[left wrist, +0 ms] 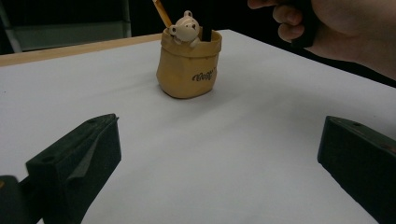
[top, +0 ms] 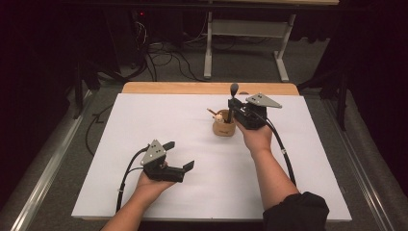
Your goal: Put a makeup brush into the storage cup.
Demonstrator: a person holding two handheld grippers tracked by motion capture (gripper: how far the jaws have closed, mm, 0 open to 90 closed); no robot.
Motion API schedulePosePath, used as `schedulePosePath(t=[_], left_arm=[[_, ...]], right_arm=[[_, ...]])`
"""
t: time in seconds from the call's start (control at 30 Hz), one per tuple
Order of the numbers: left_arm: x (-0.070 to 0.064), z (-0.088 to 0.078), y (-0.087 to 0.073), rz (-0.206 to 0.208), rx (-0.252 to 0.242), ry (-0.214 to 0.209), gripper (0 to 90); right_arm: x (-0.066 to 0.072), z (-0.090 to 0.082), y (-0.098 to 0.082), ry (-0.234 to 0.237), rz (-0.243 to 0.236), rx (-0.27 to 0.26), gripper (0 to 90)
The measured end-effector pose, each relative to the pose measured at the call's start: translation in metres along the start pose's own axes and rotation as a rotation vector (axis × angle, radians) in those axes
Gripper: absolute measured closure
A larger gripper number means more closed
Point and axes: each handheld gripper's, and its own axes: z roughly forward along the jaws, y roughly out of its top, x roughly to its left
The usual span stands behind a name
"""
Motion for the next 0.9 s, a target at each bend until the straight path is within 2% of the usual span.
schedulePosePath(t=[0.9], left_arm=[[-0.001,0.001,-0.001,-0.001,0.002,-0.003,0.1]], right_arm=[[-0.004,0.007,-0.025,0.019,0.043,0.062,79.1]])
